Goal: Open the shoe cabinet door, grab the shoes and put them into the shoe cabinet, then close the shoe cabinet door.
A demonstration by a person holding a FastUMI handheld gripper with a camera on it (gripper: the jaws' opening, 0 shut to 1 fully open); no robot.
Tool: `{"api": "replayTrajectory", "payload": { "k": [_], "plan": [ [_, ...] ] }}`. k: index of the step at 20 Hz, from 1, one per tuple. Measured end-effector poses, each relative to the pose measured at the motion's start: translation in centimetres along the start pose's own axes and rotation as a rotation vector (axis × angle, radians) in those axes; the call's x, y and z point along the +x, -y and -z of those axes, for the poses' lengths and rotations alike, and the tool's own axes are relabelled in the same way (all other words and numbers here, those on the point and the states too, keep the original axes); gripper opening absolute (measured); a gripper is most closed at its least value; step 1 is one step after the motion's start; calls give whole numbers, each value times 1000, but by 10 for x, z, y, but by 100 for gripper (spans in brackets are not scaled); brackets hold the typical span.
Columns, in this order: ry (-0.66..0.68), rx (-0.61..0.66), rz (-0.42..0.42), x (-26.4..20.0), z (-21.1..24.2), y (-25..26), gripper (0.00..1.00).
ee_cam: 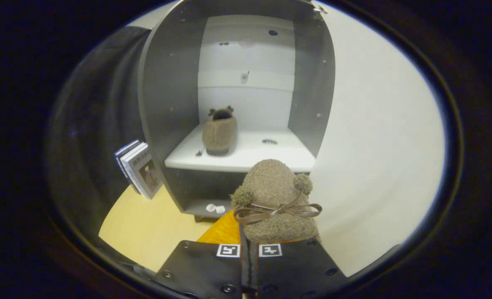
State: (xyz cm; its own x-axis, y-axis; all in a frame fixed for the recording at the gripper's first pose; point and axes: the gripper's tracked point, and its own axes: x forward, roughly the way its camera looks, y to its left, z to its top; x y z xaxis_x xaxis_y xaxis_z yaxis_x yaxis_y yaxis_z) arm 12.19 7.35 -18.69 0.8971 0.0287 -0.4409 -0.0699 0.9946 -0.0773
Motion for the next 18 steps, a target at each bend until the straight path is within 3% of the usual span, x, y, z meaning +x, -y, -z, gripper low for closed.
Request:
{"api": "replayTrajectory", "payload": {
  "k": [8,12,18],
  "plan": [
    [65,28,53,93,-121,3,2],
    [32,34,71,160,-138,7,2],
    [-77,35,68,246,-123,15,2]
  ]
}}
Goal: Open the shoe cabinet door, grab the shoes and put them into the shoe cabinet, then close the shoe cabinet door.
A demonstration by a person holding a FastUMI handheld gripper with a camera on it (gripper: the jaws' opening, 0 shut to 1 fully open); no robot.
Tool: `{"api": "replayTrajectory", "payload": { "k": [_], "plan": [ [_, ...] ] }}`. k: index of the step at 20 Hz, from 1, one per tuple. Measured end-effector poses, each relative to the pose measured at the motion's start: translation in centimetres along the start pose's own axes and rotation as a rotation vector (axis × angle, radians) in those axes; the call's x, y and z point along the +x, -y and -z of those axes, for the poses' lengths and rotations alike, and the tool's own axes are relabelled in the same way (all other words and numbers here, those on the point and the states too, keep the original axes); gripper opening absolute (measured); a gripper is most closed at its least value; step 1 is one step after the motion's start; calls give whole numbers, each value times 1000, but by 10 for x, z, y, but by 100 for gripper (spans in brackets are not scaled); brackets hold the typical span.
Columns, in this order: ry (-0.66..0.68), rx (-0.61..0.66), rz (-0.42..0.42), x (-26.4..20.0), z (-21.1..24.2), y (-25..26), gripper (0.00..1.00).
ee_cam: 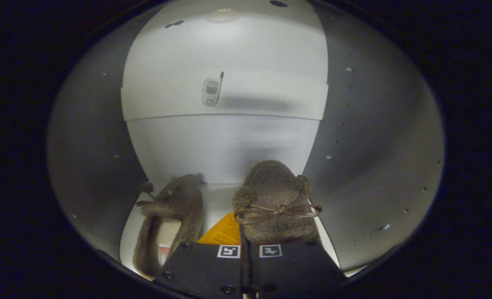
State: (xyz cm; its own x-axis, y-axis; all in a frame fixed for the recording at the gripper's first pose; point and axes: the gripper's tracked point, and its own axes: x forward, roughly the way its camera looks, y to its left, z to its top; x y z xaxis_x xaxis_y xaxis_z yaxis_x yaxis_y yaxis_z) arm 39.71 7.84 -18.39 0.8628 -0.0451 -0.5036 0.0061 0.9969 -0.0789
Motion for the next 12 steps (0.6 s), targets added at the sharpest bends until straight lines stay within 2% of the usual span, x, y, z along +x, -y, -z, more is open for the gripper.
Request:
{"api": "replayTrajectory", "payload": {
  "k": [6,12],
  "plan": [
    [-62,17,-14,26,13,2,2],
    [-93,0,-12,31,18,-1,3]
  ]
}}
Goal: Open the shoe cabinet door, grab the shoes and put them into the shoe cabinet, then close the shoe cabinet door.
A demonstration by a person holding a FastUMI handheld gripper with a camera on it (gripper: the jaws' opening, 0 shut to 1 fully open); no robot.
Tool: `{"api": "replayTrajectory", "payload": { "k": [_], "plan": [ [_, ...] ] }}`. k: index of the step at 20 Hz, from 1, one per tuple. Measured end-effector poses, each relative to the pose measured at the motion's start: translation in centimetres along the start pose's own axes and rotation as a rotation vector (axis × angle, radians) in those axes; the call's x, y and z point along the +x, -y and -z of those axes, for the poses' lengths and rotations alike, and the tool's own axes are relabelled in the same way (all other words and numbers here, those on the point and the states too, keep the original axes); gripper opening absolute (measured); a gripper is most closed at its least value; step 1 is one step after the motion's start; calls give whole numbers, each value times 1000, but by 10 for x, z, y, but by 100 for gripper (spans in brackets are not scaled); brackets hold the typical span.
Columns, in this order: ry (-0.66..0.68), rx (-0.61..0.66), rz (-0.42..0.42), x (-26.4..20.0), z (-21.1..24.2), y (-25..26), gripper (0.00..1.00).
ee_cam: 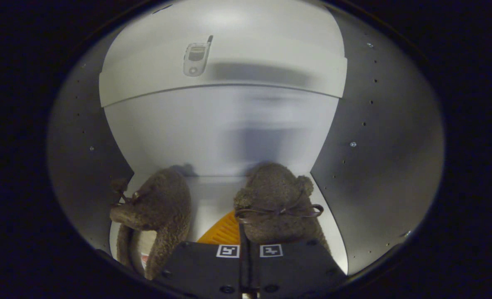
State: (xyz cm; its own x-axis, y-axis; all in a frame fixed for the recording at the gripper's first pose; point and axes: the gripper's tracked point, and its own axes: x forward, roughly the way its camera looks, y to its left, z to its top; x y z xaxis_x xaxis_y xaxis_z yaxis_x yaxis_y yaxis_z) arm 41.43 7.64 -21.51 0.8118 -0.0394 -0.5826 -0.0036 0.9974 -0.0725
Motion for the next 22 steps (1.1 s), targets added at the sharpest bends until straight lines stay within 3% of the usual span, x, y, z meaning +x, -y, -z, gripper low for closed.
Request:
{"api": "replayTrajectory", "payload": {
  "k": [1,4,5,8,12,17,22],
  "plan": [
    [-1,1,7,2,1,1,4],
    [-3,10,13,2,5,0,23],
    [-11,18,-5,-1,6,-3,23],
    [-4,16,-9,-1,4,-8,52],
    [-10,17,23,-7,6,-2,76],
    [10,22,37,-29,6,5,86],
    [38,25,40,-67,9,8,90]
  ]
}}
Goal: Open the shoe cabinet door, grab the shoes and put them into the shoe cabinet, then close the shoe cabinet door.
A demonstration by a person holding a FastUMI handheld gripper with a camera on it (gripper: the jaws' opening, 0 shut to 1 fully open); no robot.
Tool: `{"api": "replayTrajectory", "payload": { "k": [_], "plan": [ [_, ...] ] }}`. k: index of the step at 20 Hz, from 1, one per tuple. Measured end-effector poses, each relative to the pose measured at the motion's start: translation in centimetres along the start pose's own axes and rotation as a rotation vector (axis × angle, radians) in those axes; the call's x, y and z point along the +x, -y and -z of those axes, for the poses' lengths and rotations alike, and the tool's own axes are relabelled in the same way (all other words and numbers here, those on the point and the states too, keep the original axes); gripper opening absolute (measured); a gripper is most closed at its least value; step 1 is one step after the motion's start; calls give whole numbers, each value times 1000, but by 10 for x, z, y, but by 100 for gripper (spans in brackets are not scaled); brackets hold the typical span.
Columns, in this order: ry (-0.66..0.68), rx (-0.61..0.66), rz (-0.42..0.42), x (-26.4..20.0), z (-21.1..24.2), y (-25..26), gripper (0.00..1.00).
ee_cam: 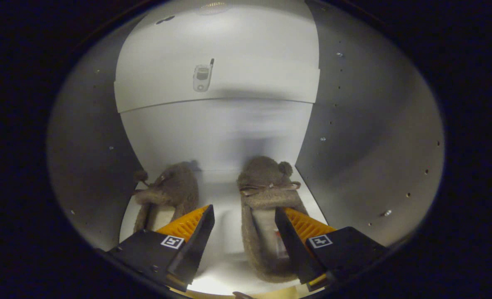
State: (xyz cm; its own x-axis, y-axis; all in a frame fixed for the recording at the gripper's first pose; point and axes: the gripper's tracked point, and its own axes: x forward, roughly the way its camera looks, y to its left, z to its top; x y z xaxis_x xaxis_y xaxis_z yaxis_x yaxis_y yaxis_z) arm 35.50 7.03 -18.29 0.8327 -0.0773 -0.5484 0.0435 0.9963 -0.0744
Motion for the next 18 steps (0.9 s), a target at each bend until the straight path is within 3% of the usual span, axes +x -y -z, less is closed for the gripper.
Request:
{"api": "replayTrajectory", "payload": {
  "k": [7,18],
  "plan": [
    [114,1,-47,-98,-6,2,93],
    [374,17,-80,-327,29,17,92]
  ]
}}
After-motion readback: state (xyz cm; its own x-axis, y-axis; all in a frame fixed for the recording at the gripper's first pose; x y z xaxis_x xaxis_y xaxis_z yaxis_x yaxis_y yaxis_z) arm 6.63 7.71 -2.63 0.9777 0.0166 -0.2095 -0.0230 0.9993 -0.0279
